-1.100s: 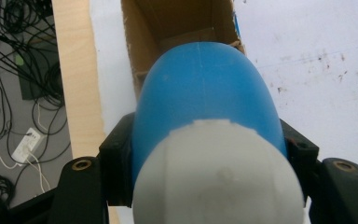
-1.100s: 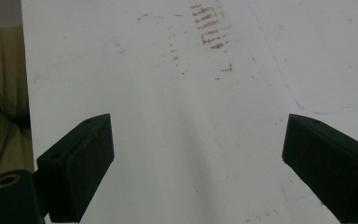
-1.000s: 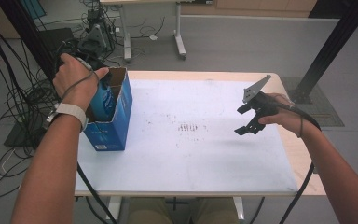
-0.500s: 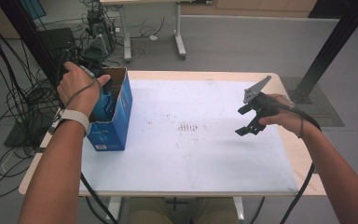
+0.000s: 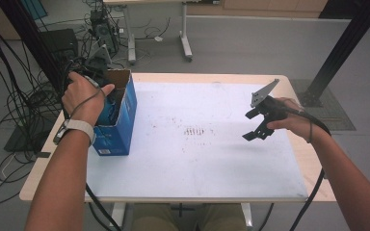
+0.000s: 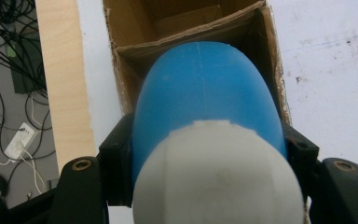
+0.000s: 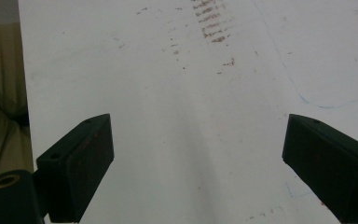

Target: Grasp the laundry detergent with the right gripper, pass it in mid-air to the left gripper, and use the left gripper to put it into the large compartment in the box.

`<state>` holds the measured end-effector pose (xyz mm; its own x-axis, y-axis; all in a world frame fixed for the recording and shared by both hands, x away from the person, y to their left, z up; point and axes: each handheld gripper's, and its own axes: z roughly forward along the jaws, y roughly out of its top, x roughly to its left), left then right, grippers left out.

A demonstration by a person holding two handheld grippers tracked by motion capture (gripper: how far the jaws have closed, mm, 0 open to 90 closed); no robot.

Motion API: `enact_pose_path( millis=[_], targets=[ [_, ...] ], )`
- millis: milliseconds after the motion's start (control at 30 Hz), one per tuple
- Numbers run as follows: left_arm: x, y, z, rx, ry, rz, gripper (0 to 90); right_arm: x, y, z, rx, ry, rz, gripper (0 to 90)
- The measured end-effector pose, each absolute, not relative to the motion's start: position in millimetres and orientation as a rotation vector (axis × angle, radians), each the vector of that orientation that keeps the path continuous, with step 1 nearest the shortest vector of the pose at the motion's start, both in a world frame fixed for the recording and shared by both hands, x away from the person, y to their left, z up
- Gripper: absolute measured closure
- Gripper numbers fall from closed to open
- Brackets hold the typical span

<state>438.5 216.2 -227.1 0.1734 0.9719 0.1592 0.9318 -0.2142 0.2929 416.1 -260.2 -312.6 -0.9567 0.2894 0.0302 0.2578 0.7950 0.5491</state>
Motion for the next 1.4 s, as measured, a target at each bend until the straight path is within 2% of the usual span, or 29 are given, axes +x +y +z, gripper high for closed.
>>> enact_pose_path(
  millis=[1400],
  targets=[
    [442,218,-276,2.347,1.907,0.411,37.3,415,-268,-318,0.49,2.928,0.867,8.8]
  ],
)
